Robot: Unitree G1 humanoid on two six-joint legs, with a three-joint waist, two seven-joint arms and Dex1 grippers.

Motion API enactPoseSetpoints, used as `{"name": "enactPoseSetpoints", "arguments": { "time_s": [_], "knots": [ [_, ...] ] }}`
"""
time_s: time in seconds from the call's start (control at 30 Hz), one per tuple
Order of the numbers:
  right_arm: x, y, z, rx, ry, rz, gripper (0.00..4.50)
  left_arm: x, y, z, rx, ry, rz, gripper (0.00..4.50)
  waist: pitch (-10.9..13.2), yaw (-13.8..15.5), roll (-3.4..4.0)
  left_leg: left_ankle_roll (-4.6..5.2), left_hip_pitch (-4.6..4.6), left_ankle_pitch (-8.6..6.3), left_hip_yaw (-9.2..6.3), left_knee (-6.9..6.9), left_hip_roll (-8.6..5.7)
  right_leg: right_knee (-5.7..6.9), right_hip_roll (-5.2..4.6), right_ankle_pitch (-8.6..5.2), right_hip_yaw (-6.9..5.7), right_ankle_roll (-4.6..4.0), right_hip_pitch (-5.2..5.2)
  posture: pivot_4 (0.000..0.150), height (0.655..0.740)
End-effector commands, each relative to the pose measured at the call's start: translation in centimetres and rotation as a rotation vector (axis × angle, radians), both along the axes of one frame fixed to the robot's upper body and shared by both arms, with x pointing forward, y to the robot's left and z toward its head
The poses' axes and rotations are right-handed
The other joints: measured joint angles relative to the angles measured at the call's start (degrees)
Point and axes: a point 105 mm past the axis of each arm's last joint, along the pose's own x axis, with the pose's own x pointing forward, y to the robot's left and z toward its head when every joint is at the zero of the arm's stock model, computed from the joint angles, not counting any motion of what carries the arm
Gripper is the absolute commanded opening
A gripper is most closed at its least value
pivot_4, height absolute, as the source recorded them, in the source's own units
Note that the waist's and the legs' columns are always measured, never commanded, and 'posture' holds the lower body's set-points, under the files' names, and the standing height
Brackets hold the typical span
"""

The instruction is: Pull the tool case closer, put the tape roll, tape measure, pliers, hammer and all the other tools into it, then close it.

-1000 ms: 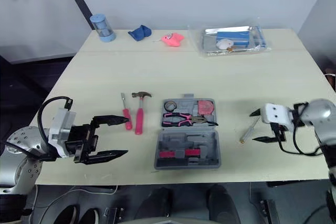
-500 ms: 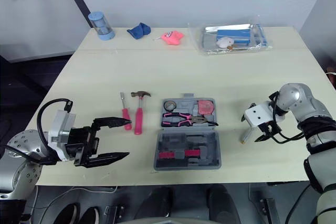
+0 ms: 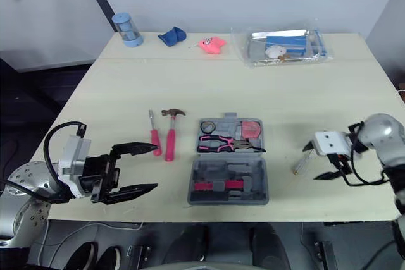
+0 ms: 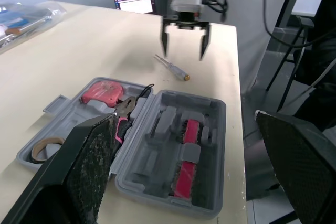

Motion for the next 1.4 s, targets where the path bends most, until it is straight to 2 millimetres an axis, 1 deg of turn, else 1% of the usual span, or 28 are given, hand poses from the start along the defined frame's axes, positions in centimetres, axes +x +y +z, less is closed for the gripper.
{"name": "enactPoseSetpoints", "arguments": {
  "time_s": [0.03, 0.13, 0.17, 0.27, 0.3, 0.33, 0.4, 0.47, 0.57, 0.67, 0.83, 0.87, 0.9, 0.93, 0.97, 1.07, 1.17, 1.2, 1.3, 1.4],
  "knots": [
    [1.2, 0.3, 1.6, 0.008, -0.089, -0.005, 4.50, 0.1, -0.3, 0.7, -0.017, -0.032, -0.022, 4.44, 0.01, -0.47, 0.01, 0.00, 0.05, 0.00, 0.07, 0.00, 0.02, 0.00, 0.01, 0.00, 0.05, 0.00, 0.00, 0.150, 0.7400],
    [2.4, 1.4, 2.4, 0.095, -0.074, -0.126, 4.50, 0.2, -0.4, 0.6, -0.018, -0.034, -0.031, 4.44, 0.01, -1.18, 0.01, 0.01, 0.09, 0.01, 0.10, 0.01, 0.03, 0.06, 0.02, 0.00, 0.08, 0.00, 0.00, 0.150, 0.7400],
    [2.5, 1.6, 2.6, 0.119, -0.057, -0.163, 4.50, 0.2, -0.4, 0.7, -0.018, -0.034, -0.035, 4.44, 0.01, -1.25, 0.01, 0.00, 0.08, 0.01, 0.08, 0.01, 0.03, 0.07, 0.03, 0.00, 0.08, 0.00, 0.00, 0.150, 0.7400],
    [1.9, 1.8, 2.0, 0.138, -0.048, -0.182, 4.50, 0.2, -0.3, 0.7, -0.017, -0.037, -0.041, 4.44, 0.01, -1.05, 0.01, 0.00, 0.02, 0.01, 0.02, 0.01, 0.03, 0.08, 0.03, 0.00, 0.06, 0.00, -0.01, 0.150, 0.7400],
    [1.4, 1.5, 1.5, 0.104, -0.067, -0.134, 4.50, 0.2, -0.3, 0.7, -0.017, -0.037, -0.040, 4.44, 0.01, -0.72, 0.01, 0.00, 0.01, 0.01, 0.01, 0.00, 0.03, 0.05, 0.03, 0.00, 0.05, 0.00, -0.01, 0.150, 0.7400],
    [1.4, 1.0, 1.0, 0.052, -0.095, -0.104, 4.50, 0.2, -0.2, 0.6, -0.017, -0.036, -0.040, 4.44, 0.01, -0.57, 0.01, 0.00, -0.04, 0.00, -0.01, 0.00, 0.02, 0.01, 0.02, 0.00, 0.00, 0.00, -0.01, 0.150, 0.7400],
    [1.5, 0.6, 0.6, 0.010, -0.116, -0.067, 4.50, 0.1, -0.2, 0.5, -0.019, -0.035, -0.039, 4.44, 0.02, -0.14, 0.02, 0.00, -0.04, 0.00, 0.01, 0.00, 0.00, -0.02, -0.01, 0.00, 0.01, 0.00, -0.01, 0.150, 0.7400],
    [2.0, 1.2, 0.2, -0.008, -0.116, -0.018, 4.50, 0.0, -0.3, 0.4, -0.026, -0.033, -0.038, 4.44, 0.02, -0.10, 0.02, 0.00, -0.02, 0.00, 0.05, 0.02, -0.01, 0.00, -0.02, 0.02, 0.03, 0.03, -0.01, 0.150, 0.7400],
    [2.5, 1.8, -0.7, -0.055, -0.098, 0.068, 4.50, -0.1, -0.3, 0.3, -0.031, -0.033, -0.034, 4.44, 0.03, -0.85, 0.02, 0.00, 0.06, 0.01, 0.11, 0.02, 0.01, 0.03, 0.00, 0.02, 0.08, 0.03, -0.01, 0.150, 0.7400],
    [3.1, 2.6, -1.1, -0.088, -0.095, 0.131, 4.50, -0.3, -0.2, 0.3, -0.030, -0.034, -0.029, 4.44, 0.03, -1.28, 0.02, 0.00, 0.06, 0.01, 0.09, 0.02, 0.03, 0.04, 0.02, 0.02, 0.08, 0.03, -0.01, 0.150, 0.7400],
    [4.2, 2.7, -1.5, -0.189, -0.112, 0.205, 4.50, -0.6, 0.0, 0.2, -0.027, -0.036, -0.016, 4.44, 0.04, -1.36, 0.02, -0.01, 0.00, 0.01, 0.09, 0.01, 0.00, 0.00, -0.02, 0.03, 0.08, 0.03, -0.02, 0.150, 0.7400],
    [4.4, 2.7, -1.6, -0.207, -0.119, 0.215, 4.25, -0.7, 0.0, 0.1, -0.028, -0.037, -0.014, 4.49, 0.04, -1.36, 0.02, -0.01, 0.01, 0.01, 0.09, 0.01, 0.00, 0.01, -0.02, 0.03, 0.08, 0.03, -0.02, 0.150, 0.7400],
    [4.5, 2.5, -1.6, -0.230, -0.119, 0.226, 3.89, -0.8, 0.0, 0.1, -0.030, -0.037, -0.010, 4.50, 0.04, -1.32, 0.02, -0.01, 0.02, 0.01, 0.09, 0.01, 0.00, 0.02, -0.02, 0.03, 0.08, 0.03, -0.02, 0.150, 0.7400],
    [4.5, 2.4, -1.7, -0.240, -0.114, 0.231, 3.79, -0.8, 0.0, 0.1, -0.031, -0.037, -0.007, 4.50, 0.04, -1.34, 0.02, -0.01, 0.02, 0.01, 0.07, 0.01, 0.00, 0.02, -0.01, 0.02, 0.07, 0.03, -0.02, 0.150, 0.7400],
    [4.5, 2.4, -1.7, -0.246, -0.110, 0.234, 3.24, -0.9, 0.0, 0.1, -0.032, -0.036, -0.006, 4.50, 0.04, -1.37, 0.02, -0.01, 0.02, 0.01, 0.06, 0.01, 0.00, 0.02, -0.01, 0.03, 0.06, 0.03, -0.02, 0.150, 0.7400],
    [4.5, 2.6, -1.7, -0.226, -0.100, 0.238, 1.81, -0.9, -0.1, 0.0, -0.034, -0.038, 0.000, 4.50, 0.03, -1.42, 0.01, -0.01, 0.03, 0.01, 0.06, 0.01, 0.00, 0.02, -0.01, 0.03, 0.07, 0.02, -0.01, 0.150, 0.7400],
    [4.5, 2.8, -1.5, -0.199, -0.093, 0.227, 0.62, -0.8, -0.1, -0.1, -0.036, -0.039, 0.002, 4.50, 0.03, -1.43, 0.01, -0.01, 0.05, 0.01, 0.06, 0.02, 0.00, 0.04, -0.01, 0.03, 0.07, 0.02, 0.00, 0.150, 0.7400],
    [4.5, 2.7, -1.5, -0.195, -0.092, 0.224, 0.11, -0.7, -0.1, -0.1, -0.036, -0.039, 0.002, 4.50, 0.03, -1.44, 0.01, -0.01, 0.06, 0.01, 0.06, 0.02, 0.00, 0.05, -0.01, 0.03, 0.07, 0.02, 0.00, 0.150, 0.7400],
    [4.6, 2.2, -1.0, -0.176, -0.100, 0.185, 0.11, -0.6, -0.2, -0.2, -0.037, -0.040, -0.002, 4.50, 0.04, -1.46, 0.02, -0.01, 0.05, 0.01, 0.06, 0.02, 0.01, 0.05, -0.01, 0.03, 0.07, 0.02, 0.00, 0.150, 0.7400],
    [4.6, 1.6, -0.2, -0.110, -0.092, 0.073, 0.11, -0.6, -0.2, -0.2, -0.038, -0.041, -0.004, 4.50, 0.04, -1.44, 0.02, -0.01, 0.05, 0.01, 0.06, 0.02, 0.00, 0.05, -0.01, 0.03, 0.07, 0.02, 0.00, 0.150, 0.7400]
  ]
}}
